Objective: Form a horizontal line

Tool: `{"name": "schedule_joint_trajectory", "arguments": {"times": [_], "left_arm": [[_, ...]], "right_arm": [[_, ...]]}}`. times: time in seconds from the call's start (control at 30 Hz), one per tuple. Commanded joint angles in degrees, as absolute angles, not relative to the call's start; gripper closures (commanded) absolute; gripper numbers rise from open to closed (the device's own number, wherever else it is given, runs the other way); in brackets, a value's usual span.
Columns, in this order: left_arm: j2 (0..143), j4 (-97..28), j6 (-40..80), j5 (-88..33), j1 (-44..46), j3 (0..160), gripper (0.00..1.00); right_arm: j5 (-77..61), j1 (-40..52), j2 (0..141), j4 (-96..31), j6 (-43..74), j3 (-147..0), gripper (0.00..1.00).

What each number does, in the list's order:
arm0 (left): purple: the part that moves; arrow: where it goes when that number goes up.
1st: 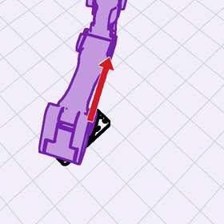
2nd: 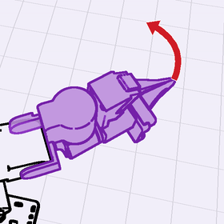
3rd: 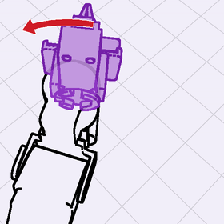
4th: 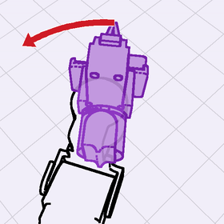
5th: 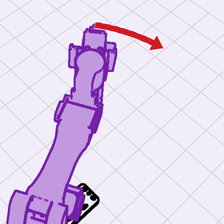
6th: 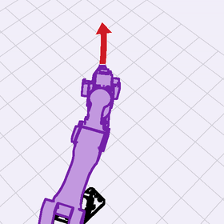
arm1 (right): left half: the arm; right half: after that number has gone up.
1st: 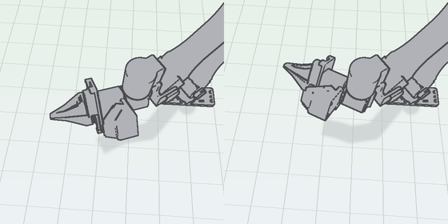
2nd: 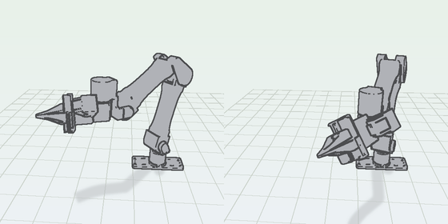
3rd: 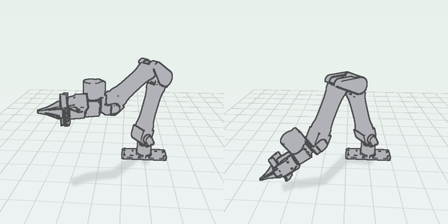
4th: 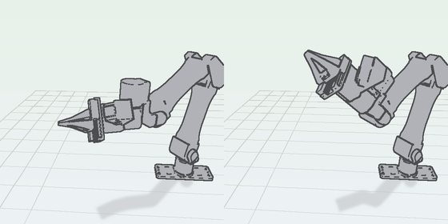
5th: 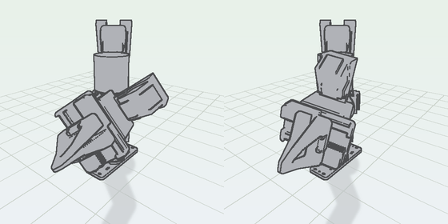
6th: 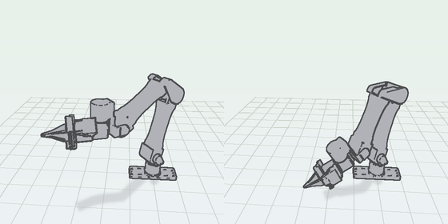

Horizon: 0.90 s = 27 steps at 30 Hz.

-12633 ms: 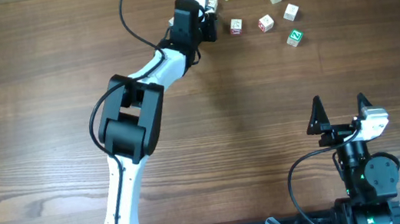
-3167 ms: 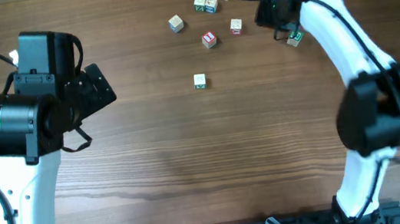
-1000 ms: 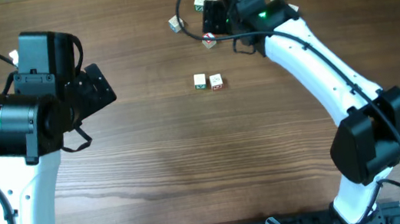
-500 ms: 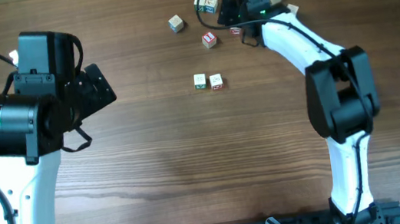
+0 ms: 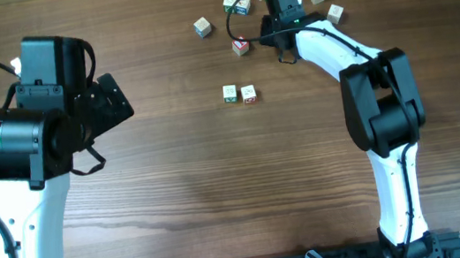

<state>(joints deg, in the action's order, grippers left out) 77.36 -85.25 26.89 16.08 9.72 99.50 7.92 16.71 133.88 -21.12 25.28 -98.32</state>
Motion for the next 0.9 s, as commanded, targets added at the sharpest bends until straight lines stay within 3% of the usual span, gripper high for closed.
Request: {"name": "schedule_joint_trajectory", "arguments": {"times": [0.0, 0.33, 0.7, 0.73, 0.77, 0.83, 0.87], "left_arm": [[77.4, -85.1, 27.5, 16.8, 9.4, 99.7, 0.0], [77.4, -85.1, 27.5, 16.8, 9.4, 99.7, 0.0], [77.4, -85.1, 27.4, 16.8, 9.4, 99.7, 0.0], [77.4, -85.1, 27.4, 16.8, 9.4, 99.7, 0.0], [77.4, -85.1, 27.4, 16.8, 9.4, 99.7, 0.0], [77.4, -85.1, 27.4, 16.8, 9.4, 99.7, 0.0], [77.4, -85.1, 27.4, 16.8, 9.4, 99.7, 0.0]], "right_arm": [[7.4, 17.0, 127.8, -27.3, 22.5, -98.7, 0.66], [-3.3, 19.3, 121.0, -50.2, 22.9, -96.6, 0.72], [-0.8, 25.1, 121.0, -38.9, 25.6, -83.4, 0.71], [-0.9, 25.1, 121.0, -38.6, 25.5, -83.4, 0.65], [-0.9, 25.1, 121.0, -38.3, 25.6, -83.4, 0.52], [-0.8, 25.1, 121.0, -38.3, 25.7, -83.4, 0.46], [0.1, 25.1, 121.0, -38.3, 25.9, -83.5, 0.38]]}}
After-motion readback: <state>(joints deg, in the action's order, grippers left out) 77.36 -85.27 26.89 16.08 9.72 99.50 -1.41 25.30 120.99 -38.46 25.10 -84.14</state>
